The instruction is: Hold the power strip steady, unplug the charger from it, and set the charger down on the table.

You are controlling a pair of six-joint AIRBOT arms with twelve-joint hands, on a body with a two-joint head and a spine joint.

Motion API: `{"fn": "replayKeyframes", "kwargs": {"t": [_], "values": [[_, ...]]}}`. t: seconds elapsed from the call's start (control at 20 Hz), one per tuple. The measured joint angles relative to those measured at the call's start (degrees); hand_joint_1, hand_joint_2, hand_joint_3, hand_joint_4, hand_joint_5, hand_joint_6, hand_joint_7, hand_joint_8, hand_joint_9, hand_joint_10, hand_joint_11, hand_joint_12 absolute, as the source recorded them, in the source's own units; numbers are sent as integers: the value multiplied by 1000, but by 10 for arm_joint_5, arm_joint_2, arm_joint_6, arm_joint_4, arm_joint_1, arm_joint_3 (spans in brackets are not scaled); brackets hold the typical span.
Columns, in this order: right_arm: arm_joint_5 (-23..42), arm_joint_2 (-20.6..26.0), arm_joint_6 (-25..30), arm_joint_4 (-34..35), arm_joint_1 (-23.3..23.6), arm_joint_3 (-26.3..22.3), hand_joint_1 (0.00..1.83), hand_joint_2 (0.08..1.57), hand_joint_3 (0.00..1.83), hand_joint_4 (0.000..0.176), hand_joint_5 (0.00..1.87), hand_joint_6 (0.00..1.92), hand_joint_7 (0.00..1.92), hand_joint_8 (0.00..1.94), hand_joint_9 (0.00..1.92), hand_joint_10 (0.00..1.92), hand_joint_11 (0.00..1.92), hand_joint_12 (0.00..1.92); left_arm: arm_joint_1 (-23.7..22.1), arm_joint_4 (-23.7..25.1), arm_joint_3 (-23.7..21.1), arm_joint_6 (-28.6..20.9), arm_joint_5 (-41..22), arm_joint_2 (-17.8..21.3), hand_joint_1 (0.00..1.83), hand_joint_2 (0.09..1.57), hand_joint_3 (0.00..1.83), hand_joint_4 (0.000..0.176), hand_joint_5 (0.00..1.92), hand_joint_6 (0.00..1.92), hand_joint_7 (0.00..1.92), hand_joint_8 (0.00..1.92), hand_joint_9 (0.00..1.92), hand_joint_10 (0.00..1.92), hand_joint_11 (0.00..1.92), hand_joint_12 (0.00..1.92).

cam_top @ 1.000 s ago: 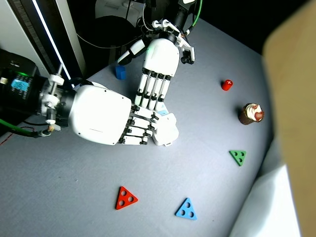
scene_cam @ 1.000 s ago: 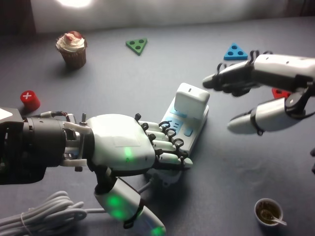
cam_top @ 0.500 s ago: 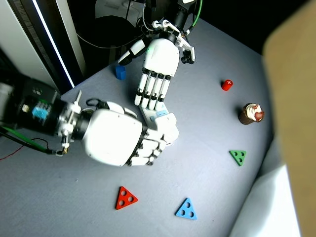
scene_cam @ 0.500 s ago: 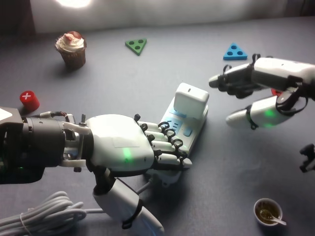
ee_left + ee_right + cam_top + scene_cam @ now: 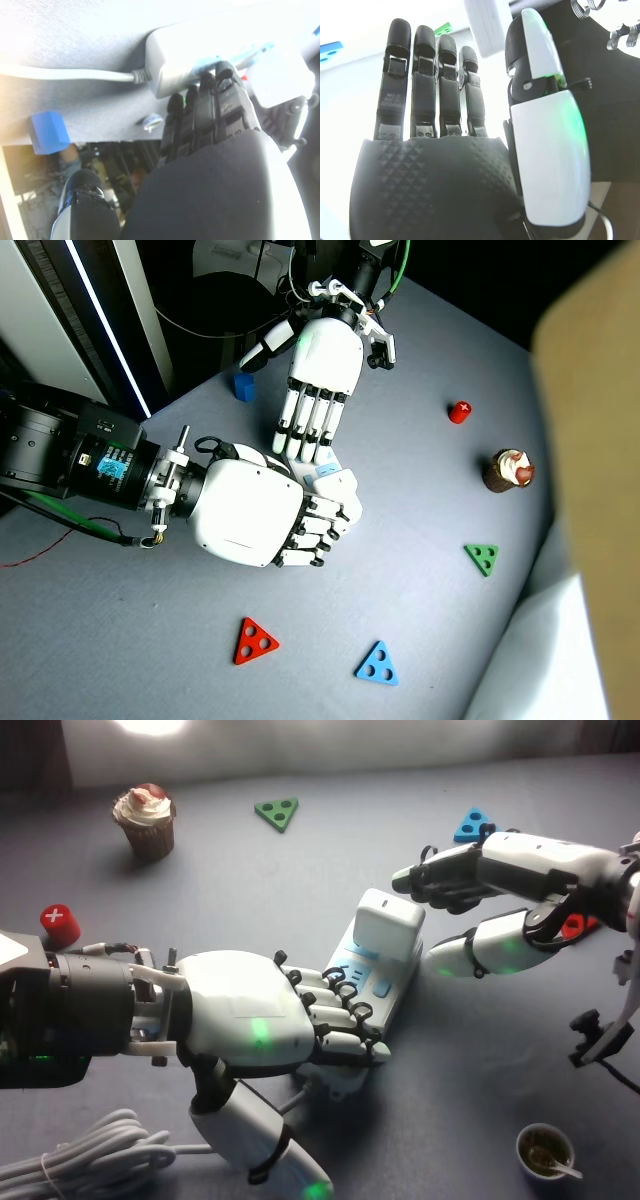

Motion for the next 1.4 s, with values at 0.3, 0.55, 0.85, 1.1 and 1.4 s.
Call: {"fn": "replayKeyframes", "kwargs": {"t": [0.3, 0.55, 0.85, 1.1, 1.4], "values": [[2, -13, -10, 6, 6, -1, 1052, 1097, 1, 0, 420, 1, 481, 0, 524, 1, 416, 425, -3, 4, 3, -3, -3, -3, 0, 949, 0, 0, 117, 2, 127, 2, 117, 2, 89, 59], [9, -33, -11, 24, 5, 12, 1053, 1081, 0, 0, 429, 9, 503, 6, 532, 3, 405, 470, -4, 12, 3, -10, -3, -3, 0, 946, 0, 0, 126, 4, 135, 3, 122, 3, 107, 61], [20, -57, -13, 45, -7, 38, 1075, 1074, 0, 0, 500, 19, 533, 9, 551, 6, 450, 494, -4, 30, 4, -26, -3, -3, 0, 941, 0, 0, 134, 4, 149, 6, 139, 7, 124, 63], [30, -70, -13, 46, -7, 49, 1058, 1088, 6, 0, 523, 0, 543, 0, 577, 0, 467, 484, -4, 30, 7, -26, -8, -3, 0, 941, 0, 0, 134, 10, 146, 11, 134, 10, 117, 56], [30, -85, -11, 47, -4, 70, 1047, 1089, 2, 0, 584, 16, 563, 4, 586, 4, 471, 486, -5, 31, 7, -26, -8, -3, 0, 941, 0, 0, 112, 2, 120, 1, 110, 0, 92, 41]]}}
